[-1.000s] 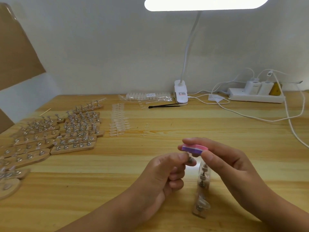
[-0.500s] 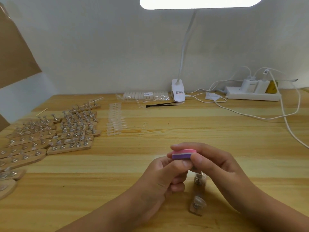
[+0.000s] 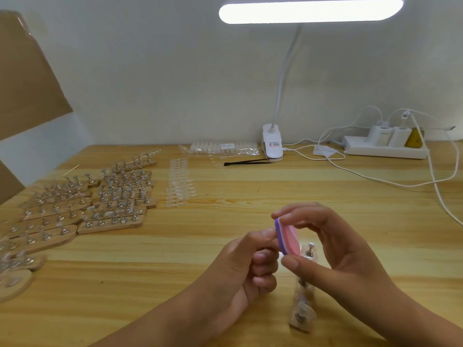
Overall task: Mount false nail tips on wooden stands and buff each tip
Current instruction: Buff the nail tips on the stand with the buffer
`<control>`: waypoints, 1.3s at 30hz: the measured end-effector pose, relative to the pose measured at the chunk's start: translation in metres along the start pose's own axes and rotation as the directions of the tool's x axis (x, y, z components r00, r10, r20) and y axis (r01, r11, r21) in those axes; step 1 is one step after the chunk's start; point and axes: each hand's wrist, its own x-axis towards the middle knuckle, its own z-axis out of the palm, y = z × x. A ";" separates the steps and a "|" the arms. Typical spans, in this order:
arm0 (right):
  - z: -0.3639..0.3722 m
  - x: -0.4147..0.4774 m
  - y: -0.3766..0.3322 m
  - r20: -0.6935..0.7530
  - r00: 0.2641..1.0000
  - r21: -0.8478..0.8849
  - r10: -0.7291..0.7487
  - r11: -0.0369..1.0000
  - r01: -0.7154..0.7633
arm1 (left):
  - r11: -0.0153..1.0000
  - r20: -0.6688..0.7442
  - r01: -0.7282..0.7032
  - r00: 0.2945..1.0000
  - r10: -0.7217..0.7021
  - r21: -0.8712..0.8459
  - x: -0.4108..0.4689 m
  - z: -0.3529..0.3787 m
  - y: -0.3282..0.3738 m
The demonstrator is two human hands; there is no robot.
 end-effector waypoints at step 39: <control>0.001 0.001 0.002 -0.006 0.922 -0.367 -0.386 0.859 0.357 | 0.981 0.148 0.151 0.980 -0.133 -0.119 -0.004 -0.001 -0.004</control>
